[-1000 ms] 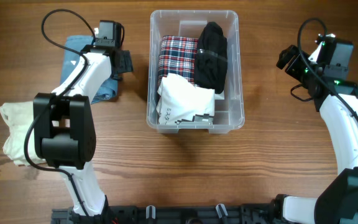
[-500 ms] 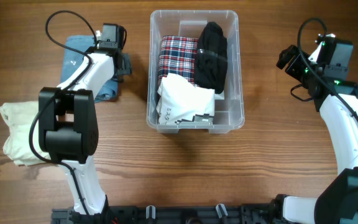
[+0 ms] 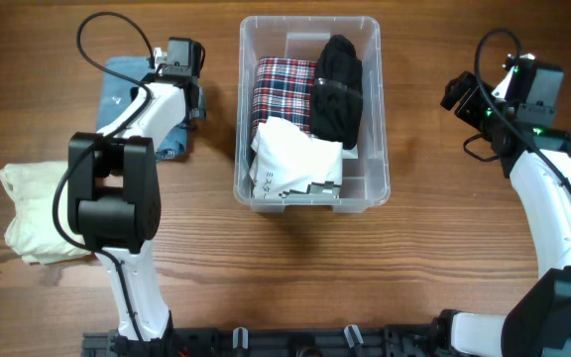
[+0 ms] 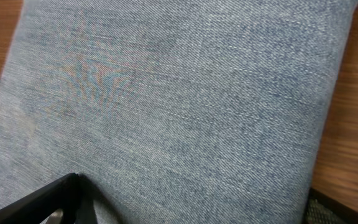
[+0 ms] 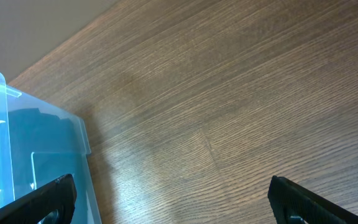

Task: Pack container
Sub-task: 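Grasp the blue denim item with the left gripper and lift it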

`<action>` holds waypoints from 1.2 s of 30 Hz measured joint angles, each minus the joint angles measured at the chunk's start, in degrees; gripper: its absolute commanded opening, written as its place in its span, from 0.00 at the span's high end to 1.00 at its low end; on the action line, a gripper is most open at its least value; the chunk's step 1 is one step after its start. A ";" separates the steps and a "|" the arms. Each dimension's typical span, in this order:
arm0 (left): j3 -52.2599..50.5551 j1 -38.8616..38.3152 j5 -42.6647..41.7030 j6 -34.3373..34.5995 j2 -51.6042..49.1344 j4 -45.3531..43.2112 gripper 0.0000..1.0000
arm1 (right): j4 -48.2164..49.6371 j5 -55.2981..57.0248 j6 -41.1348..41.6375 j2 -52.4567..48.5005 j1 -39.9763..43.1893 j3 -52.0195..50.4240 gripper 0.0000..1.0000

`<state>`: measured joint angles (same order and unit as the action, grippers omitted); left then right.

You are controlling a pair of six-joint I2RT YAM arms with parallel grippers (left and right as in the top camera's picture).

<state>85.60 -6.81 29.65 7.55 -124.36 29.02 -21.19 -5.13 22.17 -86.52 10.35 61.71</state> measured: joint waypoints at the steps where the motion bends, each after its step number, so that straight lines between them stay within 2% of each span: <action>1: 0.13 -0.02 0.87 0.02 -0.22 -0.20 0.00 | 0.00 0.00 -0.02 0.00 0.00 0.00 0.00; 16: 0.85 3.56 2.47 0.04 -0.90 0.13 0.00 | 0.00 0.00 -0.02 0.00 0.00 0.00 0.00; 17: 0.87 3.67 1.99 0.04 -0.90 0.15 0.05 | 0.00 0.00 0.00 0.00 0.00 0.00 0.00; 19: 0.94 3.87 1.46 0.02 -0.90 0.26 0.21 | 0.00 0.00 0.00 0.00 0.00 0.00 0.00; 21: 0.96 3.91 0.15 -0.17 -1.01 0.35 0.46 | -0.02 0.00 -0.02 0.00 0.00 0.00 0.00; 23: 0.98 3.85 -0.50 -0.61 -1.22 0.22 0.60 | 0.00 0.00 0.00 0.00 0.00 0.00 0.00; 28: 1.38 3.72 -0.11 -1.40 -1.25 0.28 0.83 | 0.00 0.00 -0.02 0.00 0.00 0.00 0.00; 31: 1.42 3.65 0.26 -1.46 -1.22 0.33 0.87 | 0.00 0.00 -0.02 0.00 0.00 0.00 0.00; 33: 1.42 3.58 0.42 -1.44 -1.22 0.33 0.96 | 0.00 0.00 0.00 0.00 0.00 0.00 0.00; 36: 1.44 3.54 0.50 -1.44 -1.22 0.31 0.96 | 0.00 0.00 -0.02 0.00 0.00 0.00 0.00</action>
<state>87.05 -3.27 30.15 6.11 -125.58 29.32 -21.19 -5.13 22.15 -86.52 10.35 61.71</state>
